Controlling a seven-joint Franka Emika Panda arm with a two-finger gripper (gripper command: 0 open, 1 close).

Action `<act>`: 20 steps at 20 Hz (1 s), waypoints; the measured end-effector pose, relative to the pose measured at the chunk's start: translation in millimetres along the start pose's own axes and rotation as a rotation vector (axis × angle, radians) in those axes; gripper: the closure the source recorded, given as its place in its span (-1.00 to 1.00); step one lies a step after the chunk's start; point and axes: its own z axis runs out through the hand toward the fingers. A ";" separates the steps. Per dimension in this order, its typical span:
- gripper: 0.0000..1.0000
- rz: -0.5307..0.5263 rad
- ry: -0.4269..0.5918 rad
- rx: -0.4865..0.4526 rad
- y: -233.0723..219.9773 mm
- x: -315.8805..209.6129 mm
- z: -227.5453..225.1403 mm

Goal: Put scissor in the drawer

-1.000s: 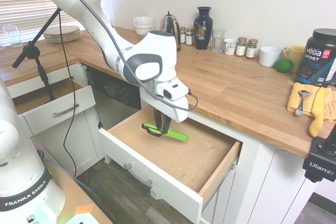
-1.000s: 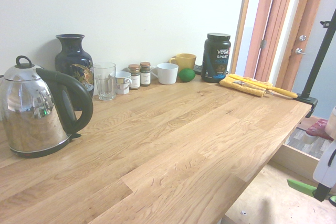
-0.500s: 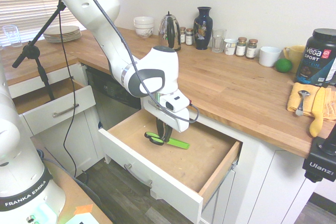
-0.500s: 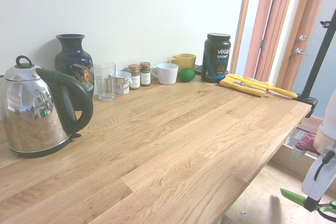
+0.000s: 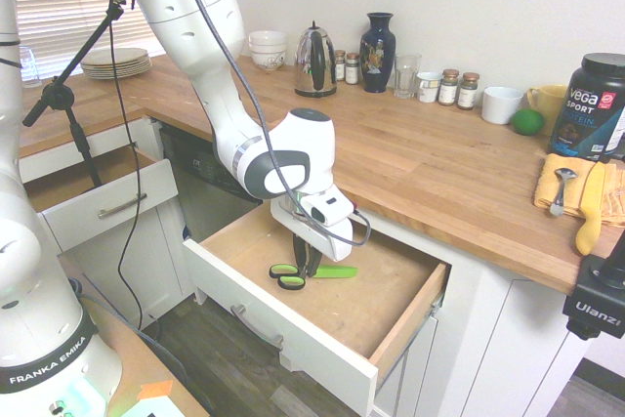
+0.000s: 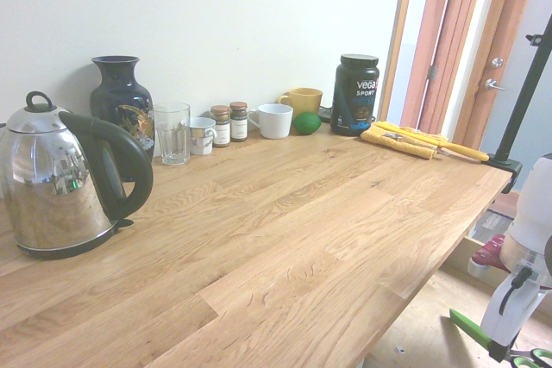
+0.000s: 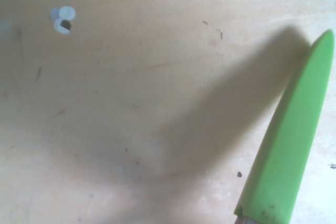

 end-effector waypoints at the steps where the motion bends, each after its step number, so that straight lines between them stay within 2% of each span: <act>1: 1.00 -0.002 0.000 0.000 0.1 0.4 0.8; 16: 1.00 0.017 -0.009 -0.006 -0.3 6.8 25.9; 17: -1.00 0.016 -0.009 -0.006 -0.2 6.7 26.8; 20: -1.00 0.014 -0.007 -0.006 -0.4 6.6 27.3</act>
